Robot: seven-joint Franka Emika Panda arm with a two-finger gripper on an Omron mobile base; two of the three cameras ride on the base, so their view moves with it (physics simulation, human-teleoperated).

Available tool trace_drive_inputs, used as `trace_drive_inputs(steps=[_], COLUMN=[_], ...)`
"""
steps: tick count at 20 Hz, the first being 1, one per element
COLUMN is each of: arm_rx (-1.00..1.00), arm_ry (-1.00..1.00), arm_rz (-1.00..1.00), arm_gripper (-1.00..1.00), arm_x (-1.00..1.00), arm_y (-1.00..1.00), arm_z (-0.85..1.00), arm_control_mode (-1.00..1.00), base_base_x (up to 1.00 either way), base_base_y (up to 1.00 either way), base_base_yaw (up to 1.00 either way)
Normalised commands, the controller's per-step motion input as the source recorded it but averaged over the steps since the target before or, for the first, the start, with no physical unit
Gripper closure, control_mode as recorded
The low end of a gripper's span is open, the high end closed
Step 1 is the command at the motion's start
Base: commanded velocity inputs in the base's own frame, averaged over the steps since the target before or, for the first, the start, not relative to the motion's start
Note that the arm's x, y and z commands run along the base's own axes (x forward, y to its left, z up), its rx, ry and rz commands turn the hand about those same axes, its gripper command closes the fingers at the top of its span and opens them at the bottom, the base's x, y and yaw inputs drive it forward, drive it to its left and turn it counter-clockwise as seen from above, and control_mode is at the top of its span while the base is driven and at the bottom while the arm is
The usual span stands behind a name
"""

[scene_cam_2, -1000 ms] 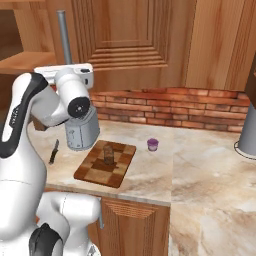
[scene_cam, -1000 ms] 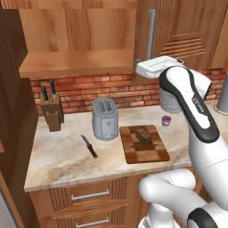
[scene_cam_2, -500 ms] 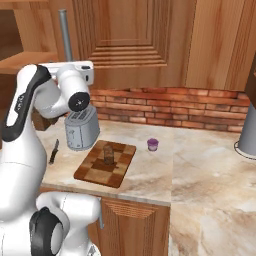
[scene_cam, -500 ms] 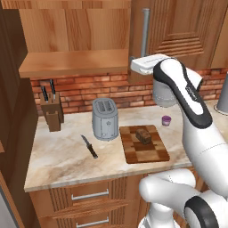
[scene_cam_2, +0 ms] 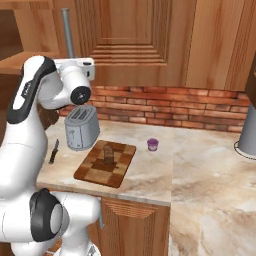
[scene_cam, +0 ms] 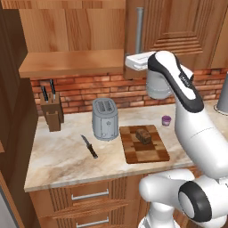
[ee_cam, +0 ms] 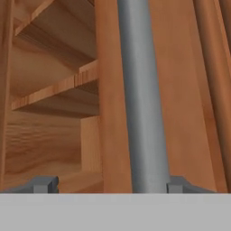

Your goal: Pick the bread, place it on the cutting board, pick the jam, place it on the counter, and close the cabinet.

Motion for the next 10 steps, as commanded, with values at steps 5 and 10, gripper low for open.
trace_drive_inputs(steps=[5, 10], arm_rx=[0.00, 0.00], arm_ry=[0.00, 0.00], arm_rz=[0.00, 0.00], arm_gripper=[-1.00, -1.00], arm_x=[0.39, 0.34], arm_y=[0.00, 0.00], arm_z=[0.00, 0.00], arm_control_mode=[-1.00, -1.00], base_base_x=[0.00, 0.00], base_base_y=[0.00, 0.00], base_base_yaw=[0.00, 0.00])
